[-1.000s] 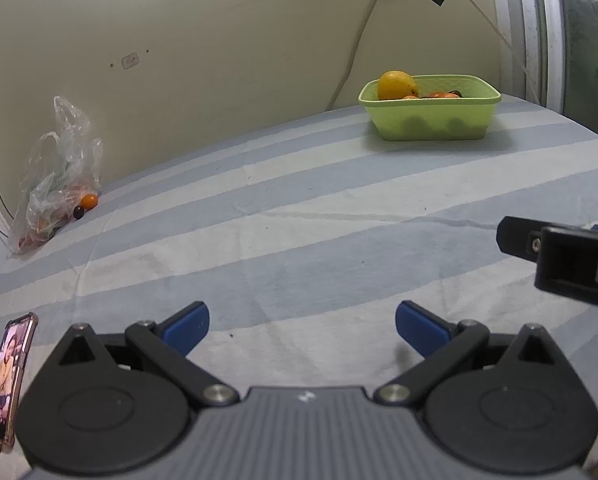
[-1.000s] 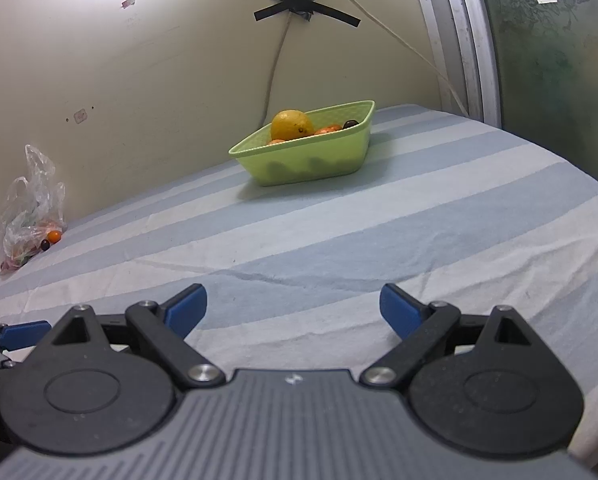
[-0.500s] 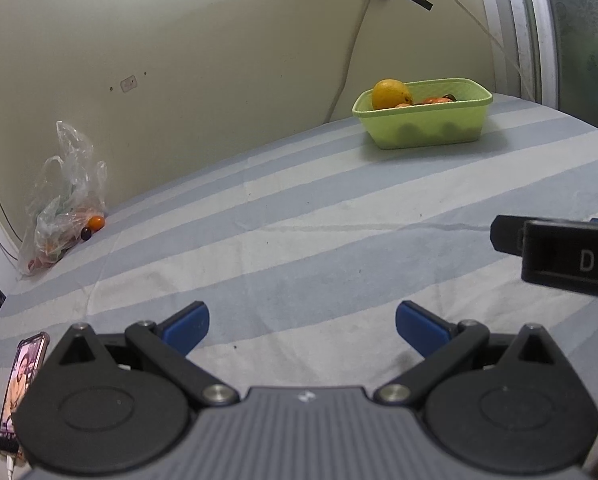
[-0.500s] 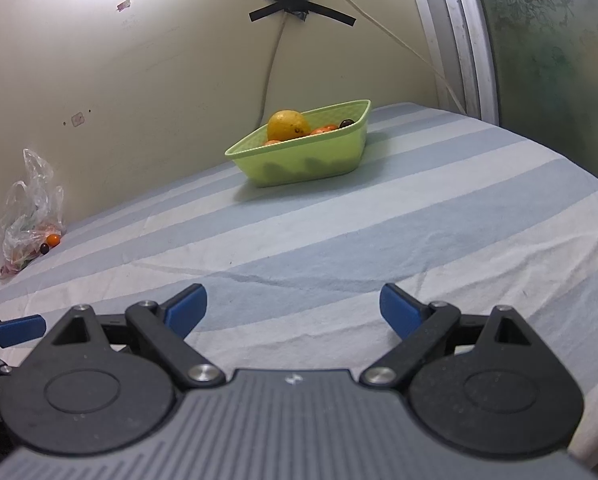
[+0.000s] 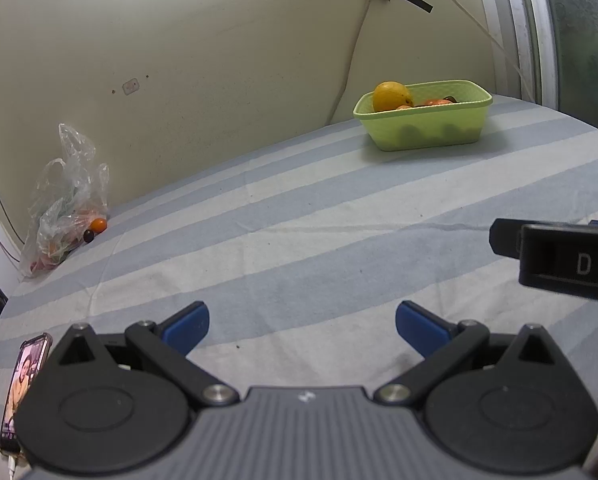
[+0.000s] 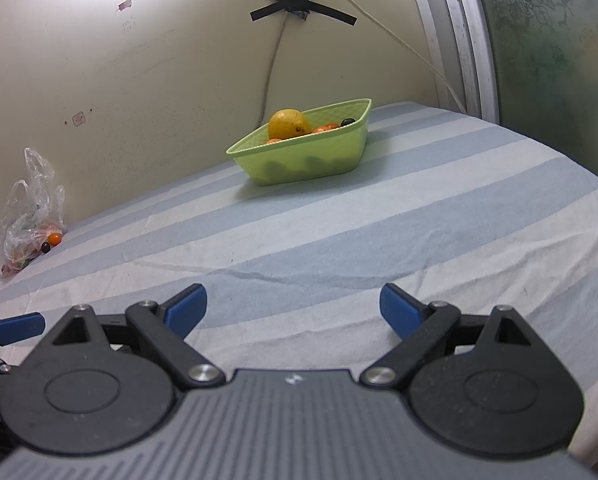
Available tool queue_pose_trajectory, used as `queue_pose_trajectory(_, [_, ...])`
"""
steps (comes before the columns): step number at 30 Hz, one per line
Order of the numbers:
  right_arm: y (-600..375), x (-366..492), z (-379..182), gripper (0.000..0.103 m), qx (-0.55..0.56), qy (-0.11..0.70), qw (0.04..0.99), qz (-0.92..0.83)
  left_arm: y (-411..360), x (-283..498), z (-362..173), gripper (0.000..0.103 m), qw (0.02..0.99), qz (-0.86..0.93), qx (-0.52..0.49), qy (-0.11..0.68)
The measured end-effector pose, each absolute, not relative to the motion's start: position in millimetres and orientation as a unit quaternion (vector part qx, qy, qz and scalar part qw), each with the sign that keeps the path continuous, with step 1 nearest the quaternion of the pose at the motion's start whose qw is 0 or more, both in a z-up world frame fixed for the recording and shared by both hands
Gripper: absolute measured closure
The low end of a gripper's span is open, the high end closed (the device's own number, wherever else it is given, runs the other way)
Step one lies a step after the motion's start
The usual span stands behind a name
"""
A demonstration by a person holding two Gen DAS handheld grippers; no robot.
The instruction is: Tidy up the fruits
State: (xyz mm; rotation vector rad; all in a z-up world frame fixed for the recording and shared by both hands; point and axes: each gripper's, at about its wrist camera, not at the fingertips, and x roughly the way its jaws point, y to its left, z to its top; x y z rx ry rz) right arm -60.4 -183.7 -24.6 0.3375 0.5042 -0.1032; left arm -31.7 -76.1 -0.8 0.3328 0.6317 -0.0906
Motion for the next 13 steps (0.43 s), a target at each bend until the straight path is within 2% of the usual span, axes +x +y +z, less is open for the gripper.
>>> queue_pose_trajectory(13, [-182.8,-60.1,-25.9,0.008,0.166,0.249,0.953,-0.05,-73.9,-31.5,-0.1,0.0,0.935,-0.065,0.153,0.313])
